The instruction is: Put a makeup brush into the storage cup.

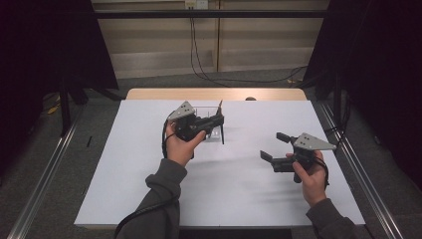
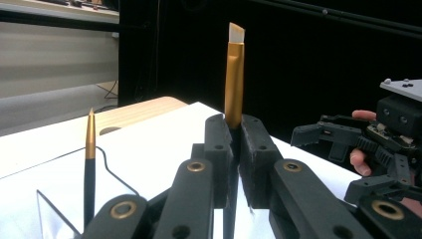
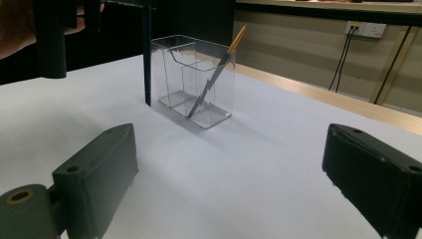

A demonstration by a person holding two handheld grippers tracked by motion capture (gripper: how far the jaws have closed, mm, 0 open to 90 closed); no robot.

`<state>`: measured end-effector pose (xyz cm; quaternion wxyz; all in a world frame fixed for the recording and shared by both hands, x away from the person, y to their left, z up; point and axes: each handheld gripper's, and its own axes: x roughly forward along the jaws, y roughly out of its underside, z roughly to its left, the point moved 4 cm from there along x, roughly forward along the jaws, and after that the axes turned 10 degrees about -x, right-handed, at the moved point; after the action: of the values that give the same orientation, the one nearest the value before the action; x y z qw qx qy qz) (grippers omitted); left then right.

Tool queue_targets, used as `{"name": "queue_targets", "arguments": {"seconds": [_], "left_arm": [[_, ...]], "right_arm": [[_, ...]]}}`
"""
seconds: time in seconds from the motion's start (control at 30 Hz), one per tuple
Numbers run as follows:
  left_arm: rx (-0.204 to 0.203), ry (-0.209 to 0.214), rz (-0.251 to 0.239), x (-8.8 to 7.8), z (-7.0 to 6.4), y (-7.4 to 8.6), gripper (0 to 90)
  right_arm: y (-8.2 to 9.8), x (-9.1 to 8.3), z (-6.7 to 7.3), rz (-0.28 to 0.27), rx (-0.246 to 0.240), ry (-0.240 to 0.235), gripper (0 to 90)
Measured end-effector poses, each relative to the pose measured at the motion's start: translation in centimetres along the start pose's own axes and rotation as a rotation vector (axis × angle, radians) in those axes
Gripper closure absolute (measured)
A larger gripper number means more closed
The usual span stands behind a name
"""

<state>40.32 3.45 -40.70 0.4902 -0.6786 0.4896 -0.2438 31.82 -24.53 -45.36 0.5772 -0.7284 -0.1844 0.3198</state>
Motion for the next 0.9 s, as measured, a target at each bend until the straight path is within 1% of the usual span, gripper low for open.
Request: {"name": "queue_targets", "arguments": {"seconds": [0.03, 0.07, 0.1, 0.17, 0.27, 0.3, 0.4, 0.43, 0.47, 0.53, 0.57, 0.63, 0.7, 0.77, 0.8, 0.83, 0.9], "left_arm": [[0.0, -0.003, -0.001, -0.03, 0.01, -0.03, 83.4], [-0.008, -0.002, -0.007, -0.02, -0.03, -0.06, 83.4], [-0.006, -0.002, -0.006, -0.03, -0.02, -0.08, 83.4], [-0.004, -0.001, -0.001, -0.14, 0.02, -0.12, 83.4], [0.003, -0.004, 0.004, -0.19, 0.18, -0.09, 83.4], [-0.004, -0.007, -0.001, -0.14, 0.16, -0.08, 83.4], [-0.002, -0.007, 0.005, -0.18, 0.29, -0.01, 83.4], [-0.002, -0.014, 0.004, -0.15, 0.29, -0.02, 83.4], [-0.008, -0.012, 0.001, -0.07, 0.26, -0.04, 83.4], [-0.005, -0.011, 0.0, 0.03, 0.26, -0.1, 83.4], [0.001, -0.008, 0.008, 0.04, 0.29, -0.1, 83.4], [-0.007, -0.012, 0.006, 0.14, 0.25, -0.19, 83.4], [0.006, -0.008, 0.015, 0.13, 0.29, -0.27, 83.4], [-0.003, -0.011, 0.006, 0.18, 0.29, -0.42, 83.4], [0.002, -0.014, 0.013, 0.11, 0.36, -0.47, 83.4], [-0.009, -0.014, 0.006, 0.15, 0.34, -0.53, 83.3], [-0.011, -0.019, 0.006, 0.13, 0.43, -0.61, 83.3]], "right_arm": [[0.02, -0.05, 0.02, 0.001, -0.002, -0.001, 6.8], [0.04, -0.09, 0.02, 0.001, -0.006, 0.0, 6.8], [0.07, -0.16, 0.02, 0.005, -0.011, -0.007, 6.8], [0.09, -0.28, 0.04, 0.008, -0.016, -0.005, 6.8], [0.11, -0.47, -0.09, 0.005, -0.018, 0.001, 6.8], [0.11, -0.52, -0.13, 0.004, -0.018, -0.001, 6.8], [0.09, -0.63, -0.12, 0.001, -0.014, -0.001, 6.8], [0.1, -0.63, -0.14, 0.003, -0.016, -0.002, 6.8], [0.11, -0.63, -0.16, 0.002, -0.017, -0.001, 6.8], [0.11, -0.59, -0.11, 0.001, -0.018, -0.011, 6.8], [0.14, -0.56, -0.11, 0.0, -0.026, -0.01, 6.8], [0.15, -0.56, -0.08, 0.003, -0.023, -0.013, 6.8], [0.1, -0.58, -0.1, 0.001, -0.026, -0.014, 6.8], [0.11, -0.62, -0.12, 0.002, -0.027, -0.014, 6.8], [0.14, -0.6, -0.13, 0.002, -0.028, -0.014, 6.8], [0.15, -0.58, -0.11, 0.002, -0.023, -0.012, 6.8], [0.23, -0.57, -0.16, 0.006, -0.026, -0.013, 6.8]]}}
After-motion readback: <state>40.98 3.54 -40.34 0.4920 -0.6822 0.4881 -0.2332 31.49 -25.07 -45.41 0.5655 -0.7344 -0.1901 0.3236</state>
